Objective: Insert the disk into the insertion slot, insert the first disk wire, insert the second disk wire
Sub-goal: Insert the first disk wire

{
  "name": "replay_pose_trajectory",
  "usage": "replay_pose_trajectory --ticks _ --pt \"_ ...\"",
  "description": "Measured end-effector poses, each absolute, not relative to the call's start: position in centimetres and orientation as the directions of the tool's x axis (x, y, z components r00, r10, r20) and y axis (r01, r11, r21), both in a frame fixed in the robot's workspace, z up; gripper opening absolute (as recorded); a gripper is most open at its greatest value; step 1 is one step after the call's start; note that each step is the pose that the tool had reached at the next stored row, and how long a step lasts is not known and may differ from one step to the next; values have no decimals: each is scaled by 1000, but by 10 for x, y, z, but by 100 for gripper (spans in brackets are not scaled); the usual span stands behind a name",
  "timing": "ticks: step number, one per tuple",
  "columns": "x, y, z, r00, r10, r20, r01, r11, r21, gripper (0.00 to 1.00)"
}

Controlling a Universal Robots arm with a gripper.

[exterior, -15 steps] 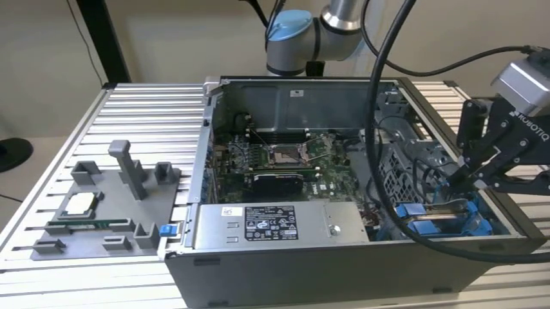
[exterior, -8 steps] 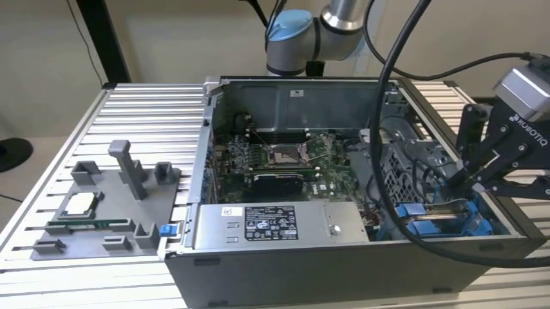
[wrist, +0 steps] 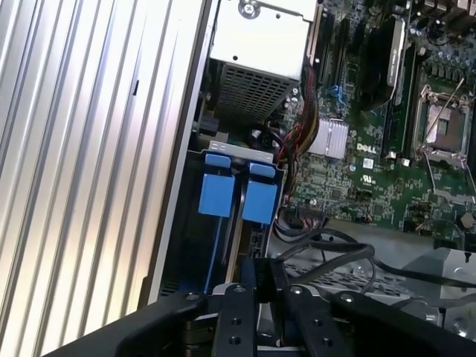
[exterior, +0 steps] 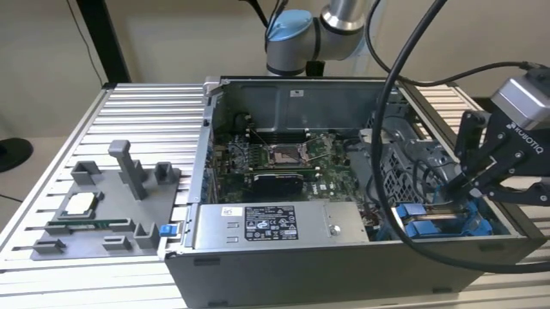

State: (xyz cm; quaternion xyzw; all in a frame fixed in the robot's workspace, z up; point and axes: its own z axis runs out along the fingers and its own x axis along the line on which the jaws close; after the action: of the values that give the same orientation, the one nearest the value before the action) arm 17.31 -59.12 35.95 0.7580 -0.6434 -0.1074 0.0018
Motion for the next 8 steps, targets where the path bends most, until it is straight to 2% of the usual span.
replay_pose_trajectory --ticks 8 --pt "175 -592 355 135 -977 -163 -974 -161 157 0"
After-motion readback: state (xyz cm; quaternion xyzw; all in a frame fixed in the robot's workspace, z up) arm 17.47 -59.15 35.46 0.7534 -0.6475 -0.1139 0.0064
